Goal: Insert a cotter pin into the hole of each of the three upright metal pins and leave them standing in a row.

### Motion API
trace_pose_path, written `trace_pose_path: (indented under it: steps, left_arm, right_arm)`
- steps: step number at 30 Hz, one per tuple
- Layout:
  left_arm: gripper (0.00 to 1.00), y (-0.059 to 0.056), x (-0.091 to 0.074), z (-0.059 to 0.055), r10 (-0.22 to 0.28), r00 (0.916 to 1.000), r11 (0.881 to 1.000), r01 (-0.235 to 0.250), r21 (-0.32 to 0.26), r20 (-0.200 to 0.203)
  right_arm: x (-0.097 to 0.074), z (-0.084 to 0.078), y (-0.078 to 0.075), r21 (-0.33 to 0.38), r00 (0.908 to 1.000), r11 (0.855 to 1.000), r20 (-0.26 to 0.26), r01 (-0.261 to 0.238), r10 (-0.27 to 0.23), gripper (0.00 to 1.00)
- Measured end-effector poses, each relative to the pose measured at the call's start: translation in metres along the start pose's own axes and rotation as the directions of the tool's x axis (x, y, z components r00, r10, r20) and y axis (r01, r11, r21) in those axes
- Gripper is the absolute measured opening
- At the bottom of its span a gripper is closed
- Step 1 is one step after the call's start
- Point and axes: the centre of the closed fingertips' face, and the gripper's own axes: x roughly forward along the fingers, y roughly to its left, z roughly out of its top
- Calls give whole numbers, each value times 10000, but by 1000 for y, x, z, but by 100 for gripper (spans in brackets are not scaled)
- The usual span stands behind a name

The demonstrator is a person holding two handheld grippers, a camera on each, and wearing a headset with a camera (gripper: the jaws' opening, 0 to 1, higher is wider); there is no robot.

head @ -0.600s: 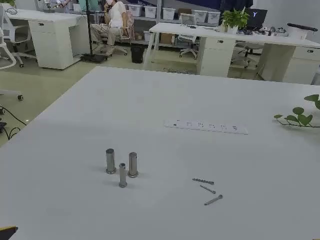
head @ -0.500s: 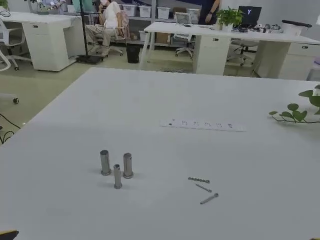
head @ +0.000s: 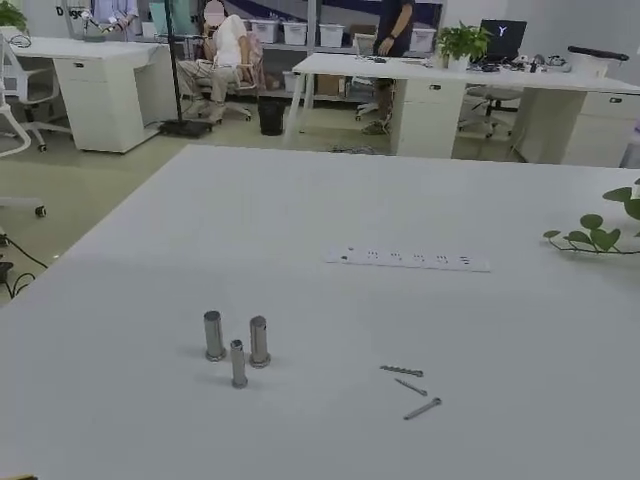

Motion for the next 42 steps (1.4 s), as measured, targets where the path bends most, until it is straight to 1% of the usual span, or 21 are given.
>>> trace_pose_path:
  steps: [8,12,21,27,29,32,36,38,42]
  left_arm:
    - [99,1,0,-3,76,10000,9999,-76,-72,-63]
    - [99,0,1,-5,11,9999,9999,-12,-117,-102]
    - [98,-1,1,-6,-56,9999,9999,54,-124,-100]
    - [97,0,2,-5,-51,10000,9998,49,-203,-75]
    - [97,0,2,-5,-74,9999,9998,72,-177,-99]
    - [97,-3,2,-7,-259,9994,9996,257,-77,-226]
    - [95,-4,3,-7,-312,9992,9995,311,-35,-252]
    - [92,-3,3,-6,-240,9995,9997,241,36,-223]
    - [92,-1,4,-3,-213,9997,9997,214,81,-154]
  right_arm:
    - [0,0,2,56,10000,10000,25,-4,4,95]
    - [0,0,3,66,10000,10000,-15,-6,6,95]
    - [-1,-1,4,82,9999,10000,-121,36,-35,94]
    - [-1,0,3,128,9999,9999,-95,91,-90,94]
    - [-1,0,4,139,9999,9999,-118,93,-92,94]
    - [-1,0,4,134,9999,9999,-134,89,-87,94]
    - [-1,-1,4,131,9998,9998,-151,119,-117,94]
    - [-1,-1,5,154,9998,9998,-158,115,-112,94]
    - [-2,-2,5,148,9997,9998,-185,130,-127,94]
